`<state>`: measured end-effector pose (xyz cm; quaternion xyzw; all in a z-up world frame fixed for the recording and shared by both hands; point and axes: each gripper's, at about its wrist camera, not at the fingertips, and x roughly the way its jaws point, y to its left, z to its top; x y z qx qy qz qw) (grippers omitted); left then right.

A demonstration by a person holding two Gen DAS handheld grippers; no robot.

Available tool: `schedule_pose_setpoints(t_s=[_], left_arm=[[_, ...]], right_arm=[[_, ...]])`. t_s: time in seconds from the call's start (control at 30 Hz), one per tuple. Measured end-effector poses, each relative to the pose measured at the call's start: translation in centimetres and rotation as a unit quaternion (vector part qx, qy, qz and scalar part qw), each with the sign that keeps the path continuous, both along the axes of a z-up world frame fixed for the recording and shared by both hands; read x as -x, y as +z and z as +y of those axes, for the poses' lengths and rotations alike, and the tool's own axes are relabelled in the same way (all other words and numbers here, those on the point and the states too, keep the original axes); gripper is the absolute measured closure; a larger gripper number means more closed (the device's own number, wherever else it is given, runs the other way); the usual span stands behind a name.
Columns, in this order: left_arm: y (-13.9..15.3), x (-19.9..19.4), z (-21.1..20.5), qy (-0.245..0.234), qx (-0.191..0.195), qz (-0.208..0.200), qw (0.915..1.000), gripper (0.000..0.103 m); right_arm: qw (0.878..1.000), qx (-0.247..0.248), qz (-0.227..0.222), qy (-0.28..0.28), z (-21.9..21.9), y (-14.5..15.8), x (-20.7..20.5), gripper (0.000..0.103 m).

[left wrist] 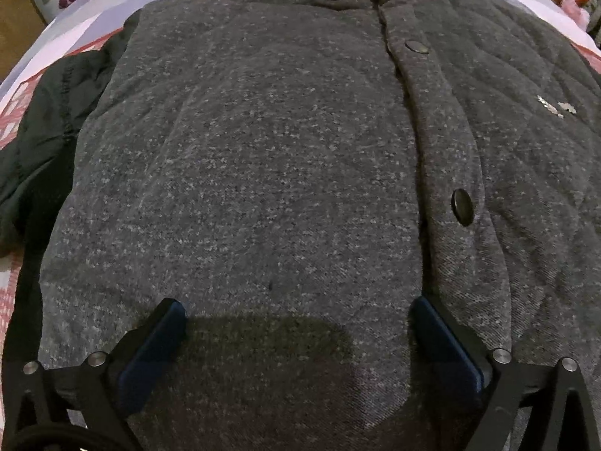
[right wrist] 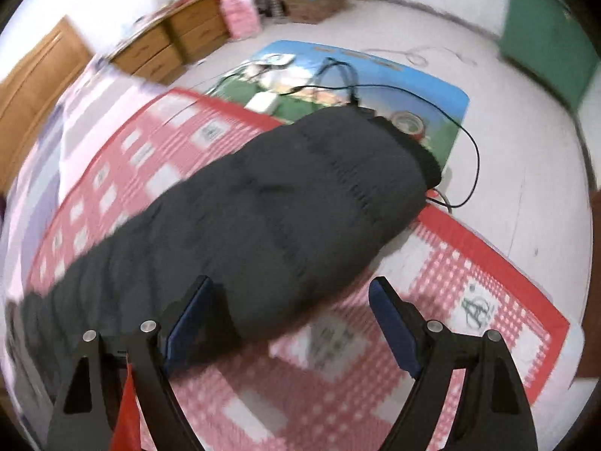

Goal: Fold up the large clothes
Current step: 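Grasp the black sleeve cuff with the right gripper, then lift the sleeve cuff and lay it across the jacket body with the right gripper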

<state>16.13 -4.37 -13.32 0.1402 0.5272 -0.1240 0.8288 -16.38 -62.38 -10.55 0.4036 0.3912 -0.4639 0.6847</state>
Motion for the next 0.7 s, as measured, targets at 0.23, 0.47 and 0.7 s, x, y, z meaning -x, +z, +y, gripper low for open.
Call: schedule_pose_setpoints(t_s=[0.23,0.47,0.7], left_arm=[[0.0,1.4,-0.1,0.001,-0.005,-0.011,0.9999,0.001],[0.0,1.4,-0.2,-0.007,-0.011,-0.017,0.9998,0.001],[0.0,1.1,-0.2,-0.016,-0.007,-0.013,0.9998,0.001]], right_arm=[[0.999,-0.033,-0.025,0.009,-2.1,-2.4,-1.9,0.024],[0.997,0.044,-0.01,0.06,-0.8,0.1,-3.6,0.09],[0.977,0.172,0.03,0.127,2.2,7.1,-6.9,0.091]])
